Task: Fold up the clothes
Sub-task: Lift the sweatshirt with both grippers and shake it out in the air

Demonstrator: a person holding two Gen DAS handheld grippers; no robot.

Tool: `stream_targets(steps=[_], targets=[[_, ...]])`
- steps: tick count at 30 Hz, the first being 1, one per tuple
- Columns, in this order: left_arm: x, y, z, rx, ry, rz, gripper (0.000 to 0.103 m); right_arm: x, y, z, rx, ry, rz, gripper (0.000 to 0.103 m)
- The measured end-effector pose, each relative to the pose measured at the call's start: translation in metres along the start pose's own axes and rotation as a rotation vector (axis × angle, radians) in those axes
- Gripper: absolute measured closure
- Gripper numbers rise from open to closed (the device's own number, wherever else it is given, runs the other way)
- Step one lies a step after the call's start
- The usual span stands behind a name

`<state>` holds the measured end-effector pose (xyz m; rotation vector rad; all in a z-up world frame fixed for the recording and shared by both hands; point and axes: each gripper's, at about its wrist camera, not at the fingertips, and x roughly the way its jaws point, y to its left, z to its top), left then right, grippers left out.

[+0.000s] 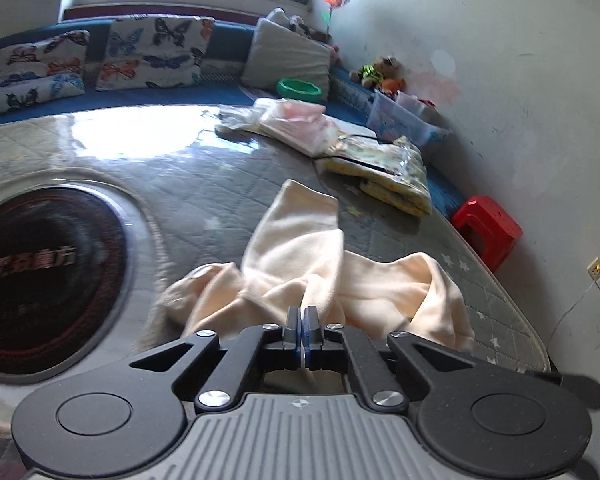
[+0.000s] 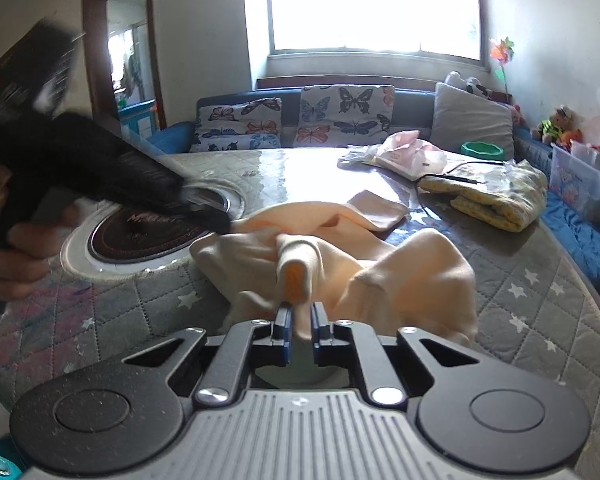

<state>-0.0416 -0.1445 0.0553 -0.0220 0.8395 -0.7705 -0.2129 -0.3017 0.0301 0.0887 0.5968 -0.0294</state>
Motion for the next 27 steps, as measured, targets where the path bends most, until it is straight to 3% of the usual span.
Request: stream_targets(steps=[4, 7, 11, 13, 15, 18, 20, 23, 26, 27], targets=[[-0.014, 0.015, -0.009, -0.020, 0.001, 0.010, 0.102, -0.008, -0.018, 0.007, 0.067, -0.022, -0.018, 0.087], [-0.014, 0.016, -0.010, -0.019, 0.005, 0.005, 0.102, -0.007, -0.035, 0.014, 0.125, -0.030, -0.066, 0.071], [-0.011, 0.007, -0.008, -0.001, 0.005, -0.013, 0.100, 0.007, -0.054, 0.024, 0.227, -0.016, -0.042, 0.069], [-0.010, 0.001, -0.007, 0.016, 0.000, -0.018, 0.097, 0.013, -0.057, 0.027, 0.255, -0.007, -0.033, 0.068], [-0.011, -0.004, -0.006, 0.032, -0.007, -0.016, 0.085, 0.024, -0.057, 0.028, 0.268, 0.013, -0.036, 0.065], [-0.007, -0.013, -0.004, 0.071, -0.013, -0.003, 0.066, 0.037, -0.061, 0.026, 0.300, 0.052, -0.057, 0.066], [0.001, -0.017, -0.003, 0.101, 0.000, 0.004, 0.066, 0.042, -0.063, 0.023, 0.311, 0.073, -0.070, 0.068], [0.015, -0.023, -0.002, 0.140, 0.026, 0.010, 0.067, 0.043, -0.064, 0.019, 0.304, 0.091, -0.075, 0.082], [0.028, -0.028, -0.001, 0.180, 0.053, 0.016, 0.068, 0.039, -0.063, 0.020, 0.284, 0.083, -0.053, 0.089], [0.032, -0.030, -0.001, 0.193, 0.059, 0.019, 0.073, 0.037, -0.063, 0.022, 0.276, 0.077, -0.053, 0.091]])
